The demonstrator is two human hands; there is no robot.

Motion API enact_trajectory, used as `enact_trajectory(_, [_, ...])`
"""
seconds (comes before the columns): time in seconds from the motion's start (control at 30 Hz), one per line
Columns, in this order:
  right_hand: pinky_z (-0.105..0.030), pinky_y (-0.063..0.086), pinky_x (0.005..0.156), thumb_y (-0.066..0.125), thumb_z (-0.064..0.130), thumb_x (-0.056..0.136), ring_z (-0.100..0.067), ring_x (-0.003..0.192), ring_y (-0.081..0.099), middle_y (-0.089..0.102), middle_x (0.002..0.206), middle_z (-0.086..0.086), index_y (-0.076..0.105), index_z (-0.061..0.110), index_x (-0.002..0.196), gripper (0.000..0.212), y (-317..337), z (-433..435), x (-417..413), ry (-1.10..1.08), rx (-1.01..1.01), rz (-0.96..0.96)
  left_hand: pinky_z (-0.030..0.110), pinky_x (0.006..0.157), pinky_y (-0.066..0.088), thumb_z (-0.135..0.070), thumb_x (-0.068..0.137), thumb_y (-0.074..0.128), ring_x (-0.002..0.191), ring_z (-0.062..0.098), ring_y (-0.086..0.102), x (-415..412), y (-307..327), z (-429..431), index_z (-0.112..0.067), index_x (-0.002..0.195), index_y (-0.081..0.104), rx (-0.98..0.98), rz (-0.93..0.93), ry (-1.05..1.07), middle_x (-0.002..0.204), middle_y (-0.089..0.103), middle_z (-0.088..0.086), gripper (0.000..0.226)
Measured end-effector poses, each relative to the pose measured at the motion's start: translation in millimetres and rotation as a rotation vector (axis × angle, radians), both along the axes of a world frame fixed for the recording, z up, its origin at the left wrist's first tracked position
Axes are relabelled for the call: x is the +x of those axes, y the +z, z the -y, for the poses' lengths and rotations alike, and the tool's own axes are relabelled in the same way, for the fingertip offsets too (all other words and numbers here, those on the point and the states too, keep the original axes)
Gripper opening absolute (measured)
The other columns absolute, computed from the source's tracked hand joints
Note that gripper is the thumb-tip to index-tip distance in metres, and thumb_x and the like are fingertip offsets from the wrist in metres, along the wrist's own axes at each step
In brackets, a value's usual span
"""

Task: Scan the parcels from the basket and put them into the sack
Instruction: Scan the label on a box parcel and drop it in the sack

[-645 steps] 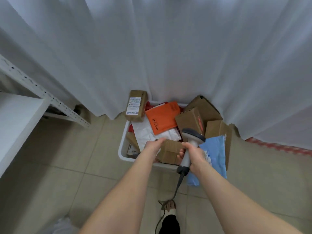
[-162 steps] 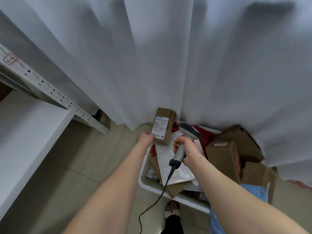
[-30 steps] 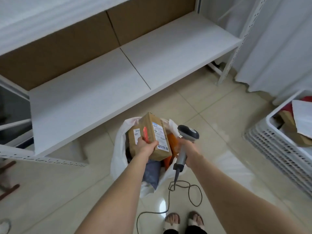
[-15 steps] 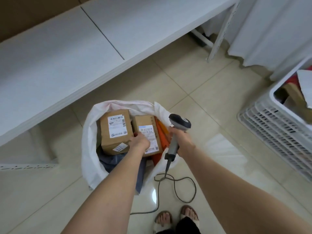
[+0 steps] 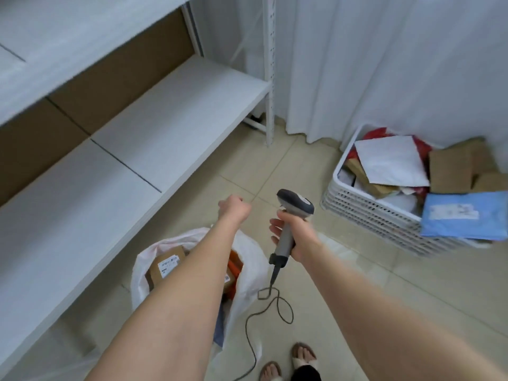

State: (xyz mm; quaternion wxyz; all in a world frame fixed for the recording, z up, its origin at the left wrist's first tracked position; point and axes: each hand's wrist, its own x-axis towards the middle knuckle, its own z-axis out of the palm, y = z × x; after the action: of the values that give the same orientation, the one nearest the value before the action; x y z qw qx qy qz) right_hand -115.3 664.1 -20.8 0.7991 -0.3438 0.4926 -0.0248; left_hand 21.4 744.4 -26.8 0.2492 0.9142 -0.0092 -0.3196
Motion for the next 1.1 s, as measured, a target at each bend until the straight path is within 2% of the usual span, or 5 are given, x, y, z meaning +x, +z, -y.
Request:
enact_trajectory(0.33, [-0.036,0.054,0.079,0.067,0.014,0.090,-0.020,0.073,0.063,0.068,0.082,-0.009,0.062,0.003,0.100,0.016,100.3,154.0,-93.4,-0.376,0.001,0.038,0.033,0.103,0.041,-0.021,0.087,0.058,0.121,0.030,0.049,-81.1,107.9,193.5,-0.016,0.132,0.052,-0.102,0.061,-0.302,0.139,0.044,0.015,0.045])
enact_trajectory(0.5, [-0.032,0.054,0.069,0.066,0.017,0.090,-0.017,0.068,0.062,0.069,0.077,-0.007,0.063,0.005,0.087,0.012,107.1,247.0,-139.5,-0.445,0.038,0.064,0.037,0.106,0.040,-0.018,0.089,0.057,0.123,0.030,0.048,-125.5,122.5,296.7,-0.012,0.133,0.050,-0.135,0.052,-0.391,0.141,0.042,0.014,0.045])
enact_trajectory(0.67, [-0.028,0.053,0.060,0.064,0.016,0.092,-0.016,0.064,0.061,0.068,0.074,-0.008,0.063,0.003,0.089,0.013,97.5,336.5,-181.0,-0.519,0.054,0.063,0.038,0.103,0.044,-0.018,0.087,0.059,0.118,0.028,0.052,-169.8,111.1,394.4,-0.009,0.129,0.055,-0.130,0.009,-0.485,0.134,0.049,0.015,0.043])
enact_trajectory(0.77, [-0.032,0.055,0.075,0.065,0.017,0.091,-0.016,0.066,0.063,0.069,0.079,-0.008,0.062,0.001,0.106,0.022,85.0,378.8,-201.5,-0.545,0.043,0.042,0.039,0.105,0.041,-0.020,0.089,0.060,0.123,0.029,0.049,-190.0,98.2,436.7,-0.009,0.136,0.049,-0.106,-0.028,-0.541,0.140,0.044,0.017,0.050])
enact_trajectory(1.1, [-0.032,0.056,0.065,0.070,0.018,0.088,-0.017,0.070,0.067,0.071,0.074,-0.008,0.064,0.004,0.095,0.017,25.5,496.2,-191.9,-0.618,0.110,-0.044,0.040,0.104,0.043,-0.022,0.091,0.059,0.118,0.030,0.052,-174.8,35.8,558.1,-0.012,0.139,0.045,-0.028,-0.096,-0.595,0.140,0.044,0.015,0.051])
